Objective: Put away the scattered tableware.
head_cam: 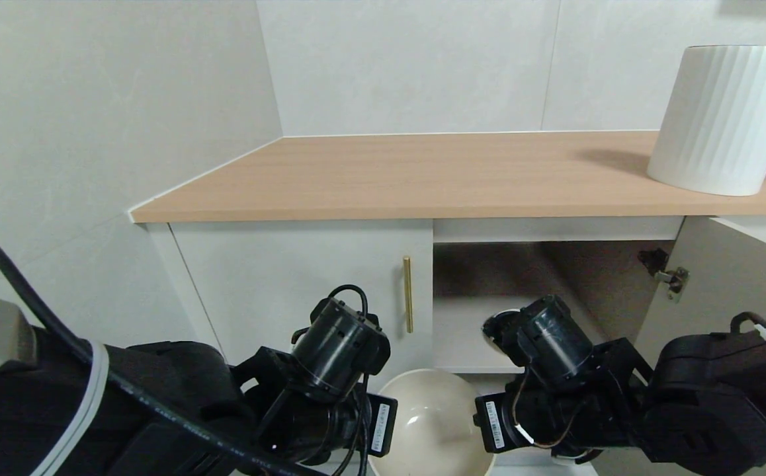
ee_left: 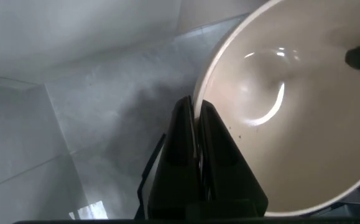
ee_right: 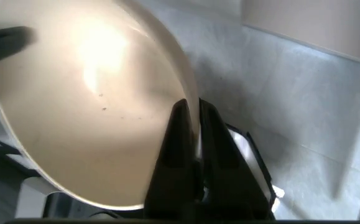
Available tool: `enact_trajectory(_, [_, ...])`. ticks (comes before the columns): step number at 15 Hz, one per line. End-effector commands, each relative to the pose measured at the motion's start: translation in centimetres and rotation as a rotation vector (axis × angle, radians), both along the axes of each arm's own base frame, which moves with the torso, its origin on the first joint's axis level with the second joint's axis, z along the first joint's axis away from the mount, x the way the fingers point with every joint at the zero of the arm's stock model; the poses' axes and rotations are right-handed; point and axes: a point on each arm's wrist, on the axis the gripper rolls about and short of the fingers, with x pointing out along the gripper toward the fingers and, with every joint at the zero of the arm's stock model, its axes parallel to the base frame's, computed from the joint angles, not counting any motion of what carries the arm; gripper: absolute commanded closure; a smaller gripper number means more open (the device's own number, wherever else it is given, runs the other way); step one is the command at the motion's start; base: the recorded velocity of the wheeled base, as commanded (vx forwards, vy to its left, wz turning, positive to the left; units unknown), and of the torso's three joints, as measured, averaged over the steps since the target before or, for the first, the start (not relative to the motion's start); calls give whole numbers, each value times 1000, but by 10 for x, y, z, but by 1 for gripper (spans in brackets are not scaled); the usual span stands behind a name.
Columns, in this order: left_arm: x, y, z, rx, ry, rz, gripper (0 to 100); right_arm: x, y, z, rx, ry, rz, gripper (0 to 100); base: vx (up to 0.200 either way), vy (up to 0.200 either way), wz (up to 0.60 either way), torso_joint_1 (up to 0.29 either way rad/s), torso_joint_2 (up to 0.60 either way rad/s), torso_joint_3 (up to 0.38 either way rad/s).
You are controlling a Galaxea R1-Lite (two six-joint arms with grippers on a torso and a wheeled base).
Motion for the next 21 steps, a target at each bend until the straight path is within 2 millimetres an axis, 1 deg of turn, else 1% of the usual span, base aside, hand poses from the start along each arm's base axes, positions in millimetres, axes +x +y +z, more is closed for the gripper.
enact_trajectory(1, [0, 1, -3, 17, 7, 7, 100, -2, -2, 1, -2, -1, 1, 100, 0, 0, 0, 0, 0, 0])
enact_trajectory(8, [-1, 2, 1, 9, 0, 7, 100, -4, -3, -2, -15, 9, 10, 100, 0, 0, 0, 0, 0, 0])
enact_trajectory(9, [-1, 2, 0, 10, 1, 7, 0, -5, -3, -3, -16, 12, 13, 100, 0, 0, 0, 0, 0, 0])
enact_trajectory(13, [-2, 3, 3, 0, -5, 6, 0, -5, -3, -3, -17, 11, 12, 100, 0, 0, 0, 0, 0, 0])
enact_trajectory(16, [-3, 4, 10, -24, -22, 14, 0, -6, -4, -2, -19, 11, 13, 100, 0, 0, 0, 0, 0, 0])
enact_trajectory(18, [-5, 6, 19, -70, -37, 33, 0, -6, -5, -3, -25, 11, 9, 100, 0, 0, 0, 0, 0, 0])
enact_trajectory(21, [-5, 7, 27, -111, -74, 42, 0, -1, -7, -9, -45, 16, -15, 100, 0, 0, 0, 0, 0, 0])
